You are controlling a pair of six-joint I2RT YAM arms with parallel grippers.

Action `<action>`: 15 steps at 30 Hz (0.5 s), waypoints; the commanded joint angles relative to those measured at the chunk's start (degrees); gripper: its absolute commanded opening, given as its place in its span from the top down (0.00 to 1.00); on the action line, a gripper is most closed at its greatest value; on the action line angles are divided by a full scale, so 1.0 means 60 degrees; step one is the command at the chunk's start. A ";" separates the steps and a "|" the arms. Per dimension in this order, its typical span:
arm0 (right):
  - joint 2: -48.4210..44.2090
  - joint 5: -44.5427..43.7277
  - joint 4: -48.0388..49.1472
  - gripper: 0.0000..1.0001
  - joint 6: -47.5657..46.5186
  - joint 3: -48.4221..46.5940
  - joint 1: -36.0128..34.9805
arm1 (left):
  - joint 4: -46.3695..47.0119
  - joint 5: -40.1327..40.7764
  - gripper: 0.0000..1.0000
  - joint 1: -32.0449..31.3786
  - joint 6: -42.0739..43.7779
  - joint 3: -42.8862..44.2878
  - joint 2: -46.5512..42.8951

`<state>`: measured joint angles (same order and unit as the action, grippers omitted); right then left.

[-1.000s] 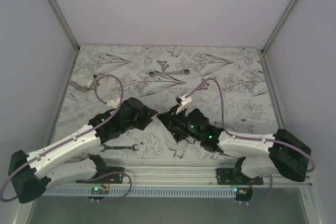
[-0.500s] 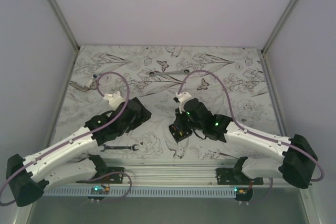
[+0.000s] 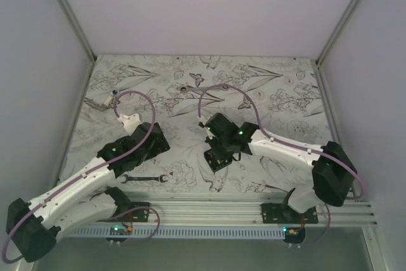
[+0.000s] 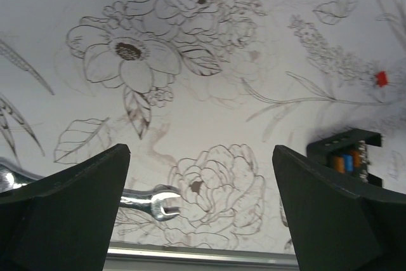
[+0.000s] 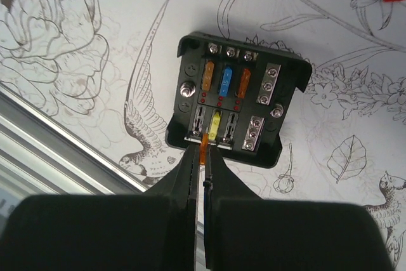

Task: Snap on the fuse box
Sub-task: Pick up the fuse from the center of the board, then install the fuse at the fuse box base.

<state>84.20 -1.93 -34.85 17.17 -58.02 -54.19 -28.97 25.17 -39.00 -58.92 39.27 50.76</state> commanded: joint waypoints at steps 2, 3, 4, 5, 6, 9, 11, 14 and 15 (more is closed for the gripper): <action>0.0777 0.0486 -0.1117 1.00 -0.0327 -0.0939 0.0097 | -0.0317 -0.0385 0.01 0.0585 0.0693 -0.0450 -0.0071; 0.0853 0.0550 -0.1230 1.00 -0.0344 -0.1061 0.0097 | -0.0324 -0.0423 0.01 0.0694 0.0734 -0.0509 -0.0035; 0.1100 0.0580 -0.1312 1.00 -0.0342 -0.1165 0.0097 | -0.0327 -0.0449 0.01 0.0767 0.0750 -0.0540 -0.0004; 0.1278 0.0618 -0.1393 1.00 -0.0342 -0.1246 0.0097 | -0.0324 -0.0469 0.01 0.0838 0.0772 -0.0572 0.0025; 0.1404 0.0660 -0.1453 1.00 -0.0346 -0.1321 0.0097 | -0.0324 -0.0481 0.01 0.0908 0.0780 -0.0605 0.0058; 0.1699 0.0774 -0.1575 1.00 -0.0308 -0.1492 0.0097 | -0.0314 -0.0541 0.01 0.1080 0.0810 -0.0668 0.0119; 0.1851 0.0787 -0.1651 1.00 -0.0285 -0.1573 0.0096 | -0.0325 -0.0586 0.01 0.1183 0.0839 -0.0684 0.0137; 0.2035 0.0806 -0.1757 1.00 -0.0284 -0.1672 0.0095 | -0.0327 -0.0627 0.01 0.1279 0.0854 -0.0727 0.0111; 0.2098 0.0798 -0.1788 1.00 -0.0296 -0.1702 0.0089 | -0.0317 -0.0643 0.01 0.1303 0.0854 -0.0749 0.0098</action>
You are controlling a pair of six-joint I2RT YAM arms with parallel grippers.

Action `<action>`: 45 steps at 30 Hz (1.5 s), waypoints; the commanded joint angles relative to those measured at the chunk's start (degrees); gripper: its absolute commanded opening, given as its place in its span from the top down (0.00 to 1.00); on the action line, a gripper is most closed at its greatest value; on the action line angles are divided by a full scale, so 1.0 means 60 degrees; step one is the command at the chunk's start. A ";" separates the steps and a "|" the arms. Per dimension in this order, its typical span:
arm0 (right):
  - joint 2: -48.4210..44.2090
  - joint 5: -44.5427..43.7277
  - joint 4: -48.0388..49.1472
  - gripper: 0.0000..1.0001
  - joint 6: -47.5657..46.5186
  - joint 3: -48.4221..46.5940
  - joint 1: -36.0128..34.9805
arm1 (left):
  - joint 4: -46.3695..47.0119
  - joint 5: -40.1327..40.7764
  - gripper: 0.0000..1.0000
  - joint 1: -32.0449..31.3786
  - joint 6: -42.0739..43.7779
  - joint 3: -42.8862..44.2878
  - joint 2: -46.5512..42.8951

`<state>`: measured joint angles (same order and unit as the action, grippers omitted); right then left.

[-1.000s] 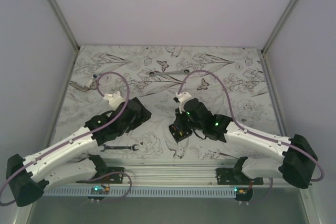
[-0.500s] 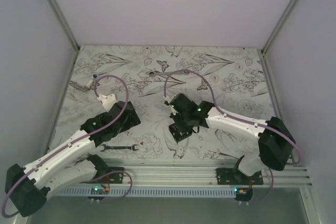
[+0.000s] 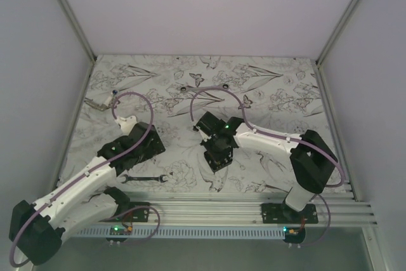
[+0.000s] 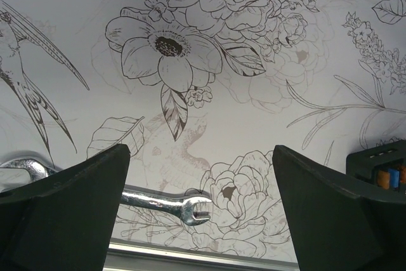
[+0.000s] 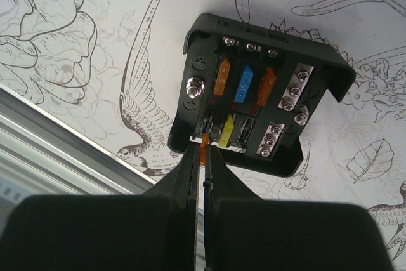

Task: Snap on the fuse box
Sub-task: Install the fuse at the fuse box base.

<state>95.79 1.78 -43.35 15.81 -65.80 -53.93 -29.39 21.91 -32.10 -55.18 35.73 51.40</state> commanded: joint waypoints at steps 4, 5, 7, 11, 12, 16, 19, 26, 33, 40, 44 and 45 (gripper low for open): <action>0.0296 0.0200 -0.0384 1.00 -0.0072 -0.0479 0.0046 | -0.0255 -0.0176 0.01 0.0215 0.0233 -0.0182 -0.0040; 0.0315 0.0201 -0.0371 1.00 -0.0068 -0.0494 0.0053 | -0.0256 -0.0191 0.01 0.0222 0.0232 -0.0183 -0.0052; 0.0378 0.0202 -0.0347 1.00 -0.0054 -0.0524 0.0053 | -0.0258 -0.0195 0.01 0.0223 0.0231 -0.0183 -0.0055; 0.0461 0.0229 -0.0286 1.00 -0.0026 -0.0546 0.0053 | -0.0258 -0.0234 0.01 0.0237 0.0221 -0.0183 -0.0055; 0.0479 0.0249 -0.0269 1.00 -0.0013 -0.0538 0.0046 | -0.0247 -0.0264 0.01 0.0237 0.0217 -0.0183 -0.0063; 0.0529 0.0343 -0.0260 1.00 0.0051 -0.0532 0.0053 | -0.0257 -0.0310 0.01 0.0237 0.0217 -0.0186 -0.0070; 0.0505 0.0365 -0.0285 1.00 0.0100 -0.0566 0.0053 | -0.0254 -0.0312 0.01 0.0237 0.0217 -0.0183 -0.0077; 0.0278 0.0172 -0.0432 1.00 0.0243 -0.0664 0.0046 | -0.0257 -0.0338 0.01 0.0237 0.0195 -0.0208 -0.0085; 0.0497 -0.0036 -0.0380 1.00 0.0433 -0.0577 0.0053 | -0.0258 -0.0396 0.01 0.0237 0.0191 -0.0212 -0.0170; 0.0578 -0.0220 -0.0313 1.00 0.0528 -0.0526 0.0051 | -0.0258 -0.0396 0.01 0.0237 0.0188 -0.0249 -0.0246; 0.0686 -0.0119 -0.0233 1.00 0.0569 -0.0476 0.0051 | -0.0266 -0.0426 0.01 0.0237 0.0188 -0.0241 -0.0260; 0.0714 -0.0088 -0.0229 1.00 0.0568 -0.0461 0.0053 | -0.0258 -0.0429 0.01 0.0237 0.0191 -0.0245 -0.0271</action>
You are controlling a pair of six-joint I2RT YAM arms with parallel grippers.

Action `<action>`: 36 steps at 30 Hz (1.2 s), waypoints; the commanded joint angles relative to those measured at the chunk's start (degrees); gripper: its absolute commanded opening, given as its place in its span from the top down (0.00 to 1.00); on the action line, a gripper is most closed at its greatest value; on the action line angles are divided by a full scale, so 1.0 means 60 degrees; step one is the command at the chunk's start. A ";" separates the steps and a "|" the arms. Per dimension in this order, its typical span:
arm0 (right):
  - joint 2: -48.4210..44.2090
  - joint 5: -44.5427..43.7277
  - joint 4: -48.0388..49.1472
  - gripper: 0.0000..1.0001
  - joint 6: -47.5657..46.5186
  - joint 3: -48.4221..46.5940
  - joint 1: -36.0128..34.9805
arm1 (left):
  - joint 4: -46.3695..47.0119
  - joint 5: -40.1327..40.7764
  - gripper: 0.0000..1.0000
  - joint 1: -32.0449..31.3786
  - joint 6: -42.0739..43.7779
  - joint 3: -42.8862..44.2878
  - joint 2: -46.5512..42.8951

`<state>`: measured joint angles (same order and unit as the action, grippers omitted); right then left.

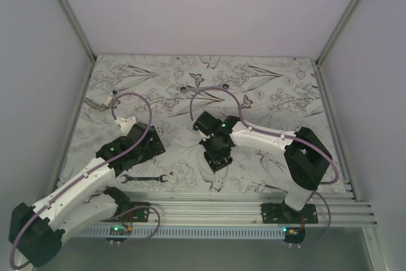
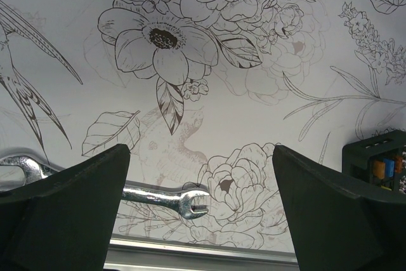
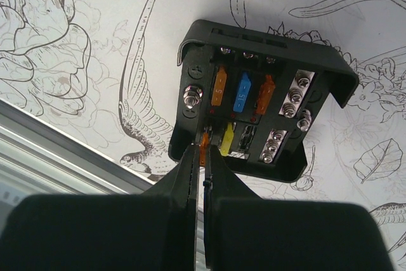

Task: Snap on the fuse box
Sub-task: Install the fuse at the fuse box base.

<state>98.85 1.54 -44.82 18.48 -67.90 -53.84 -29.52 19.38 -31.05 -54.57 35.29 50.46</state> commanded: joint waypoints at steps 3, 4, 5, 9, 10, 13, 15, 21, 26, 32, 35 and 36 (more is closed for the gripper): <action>0.0236 0.0021 0.0032 1.00 0.0118 -0.0073 0.0039 | -0.0235 -0.0012 0.01 0.0062 0.0086 -0.0179 -0.0146; 0.0250 0.0036 0.0029 1.00 0.0114 -0.0059 0.0039 | -0.0229 -0.0011 0.01 0.0062 0.0086 -0.0186 -0.0147; 0.0248 0.0047 0.0023 1.00 0.0130 -0.0044 0.0039 | -0.0228 -0.0007 0.01 0.0062 0.0086 -0.0183 -0.0148; 0.0274 0.0136 0.0014 1.00 0.0154 -0.0034 0.0038 | -0.0231 -0.0021 0.01 0.0062 0.0071 -0.0186 -0.0148; 0.0293 0.0131 0.0014 1.00 0.0159 -0.0036 0.0038 | -0.0234 -0.0025 0.01 0.0062 0.0071 -0.0172 -0.0146; 0.0400 0.0037 0.0077 1.00 0.0196 -0.0014 0.0038 | -0.0239 -0.0029 0.01 0.0062 0.0071 -0.0168 -0.0140; 0.0503 0.0004 0.0121 1.00 0.0227 -0.0007 0.0036 | -0.0233 -0.0036 0.01 0.0062 0.0071 -0.0168 -0.0148; 0.0787 -0.0291 0.0165 1.00 0.0315 0.0048 0.0025 | -0.0226 -0.0036 0.01 0.0062 0.0056 -0.0176 -0.0151; 0.1111 -0.0760 0.0026 1.00 0.0312 0.0037 -0.0075 | -0.0237 -0.0047 0.01 0.0062 0.0049 -0.0157 -0.0108; 0.1471 -0.1268 -0.0083 1.00 0.0335 0.0176 -0.0227 | -0.0236 -0.0078 0.01 0.0062 0.0027 -0.0154 -0.0075; 0.1682 -0.1637 -0.0052 1.00 0.0437 0.0376 -0.0269 | -0.0229 -0.0090 0.01 0.0062 0.0020 -0.0139 -0.0082; 0.1758 -0.1748 -0.0039 1.00 0.0474 0.0468 -0.0269 | -0.0236 -0.0105 0.01 0.0062 0.0013 -0.0139 -0.0088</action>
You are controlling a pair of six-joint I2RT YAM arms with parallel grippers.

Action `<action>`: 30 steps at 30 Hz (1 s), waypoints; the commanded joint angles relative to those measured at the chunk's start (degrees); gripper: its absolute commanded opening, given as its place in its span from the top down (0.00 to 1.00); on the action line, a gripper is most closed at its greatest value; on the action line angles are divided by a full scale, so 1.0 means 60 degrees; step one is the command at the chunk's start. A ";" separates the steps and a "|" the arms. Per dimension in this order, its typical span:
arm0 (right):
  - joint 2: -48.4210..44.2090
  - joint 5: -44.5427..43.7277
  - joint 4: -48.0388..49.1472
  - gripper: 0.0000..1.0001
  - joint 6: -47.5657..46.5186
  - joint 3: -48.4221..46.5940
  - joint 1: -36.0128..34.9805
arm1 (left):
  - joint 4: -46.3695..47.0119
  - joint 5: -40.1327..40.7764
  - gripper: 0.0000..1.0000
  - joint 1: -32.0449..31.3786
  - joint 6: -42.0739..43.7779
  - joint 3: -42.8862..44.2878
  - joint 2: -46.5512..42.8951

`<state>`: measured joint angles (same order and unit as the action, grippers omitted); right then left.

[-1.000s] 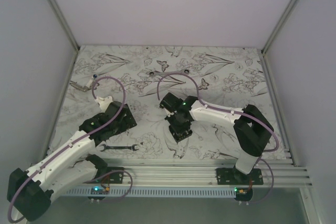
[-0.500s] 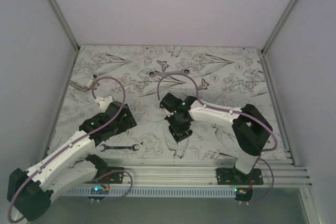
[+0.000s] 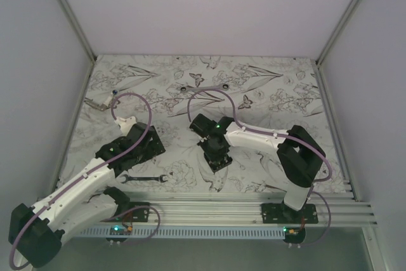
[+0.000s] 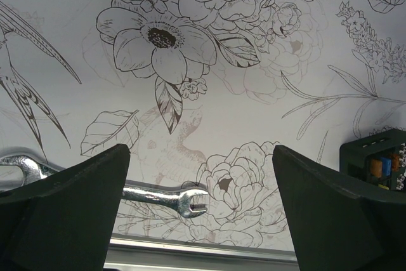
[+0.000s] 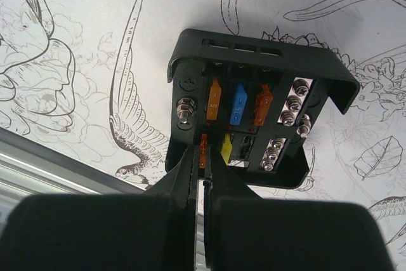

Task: Snap on the fuse box
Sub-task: Install the fuse at the fuse box base.

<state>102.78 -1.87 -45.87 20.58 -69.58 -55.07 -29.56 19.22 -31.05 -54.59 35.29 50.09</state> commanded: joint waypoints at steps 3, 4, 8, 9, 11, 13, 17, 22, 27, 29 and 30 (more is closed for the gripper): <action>0.1286 -0.1367 0.0211 1.00 0.0223 0.1054 -0.0065 | -0.0229 -0.0119 0.01 0.0062 0.0019 -0.0147 -0.0041; 0.1311 -0.1438 0.0217 1.00 0.0255 0.1166 -0.0065 | -0.0229 -0.0147 0.01 0.0062 0.0027 -0.0142 -0.0042; 0.1105 -0.1412 0.0336 1.00 0.0411 0.1679 -0.0076 | -0.0229 -0.0260 0.01 0.0062 0.0020 -0.0156 -0.0147; 0.1000 -0.1405 0.0379 1.00 0.0429 0.1801 -0.0098 | -0.0228 -0.0285 0.01 0.0062 0.0005 -0.0167 -0.0176; 0.0814 -0.1416 0.0439 1.00 0.0471 0.1991 -0.0193 | -0.0222 -0.0363 0.01 0.0062 -0.0034 -0.0181 -0.0229; 0.0681 -0.1418 0.0491 1.00 0.0483 0.2027 -0.0316 | -0.0223 -0.0404 0.01 0.0062 -0.0078 -0.0196 -0.0260; 0.0205 -0.1412 0.0583 1.00 0.0475 0.1473 -0.0562 | -0.0225 -0.0552 0.01 0.0062 -0.0086 -0.0185 -0.0273; -0.0229 -0.1278 0.0613 0.89 0.0333 0.0615 -0.0622 | -0.0244 -0.0679 0.01 0.0062 -0.0101 -0.0219 -0.0396; -0.0540 -0.1251 0.0599 0.81 0.0329 0.0241 -0.0622 | -0.0244 -0.0728 0.01 0.0062 -0.0087 -0.0240 -0.0520; -0.0683 -0.1263 0.0605 0.79 0.0371 0.0230 -0.0622 | -0.0239 -0.0728 0.01 0.0062 -0.0073 -0.0242 -0.0540; -0.0729 -0.1258 0.0612 0.78 0.0367 0.0243 -0.0622 | -0.0240 -0.0728 0.01 0.0062 -0.0072 -0.0242 -0.0545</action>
<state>99.59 -8.34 -41.58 22.94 -66.15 -58.33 -29.63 15.44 -31.00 -54.85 34.83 47.44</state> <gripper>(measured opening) 0.199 0.990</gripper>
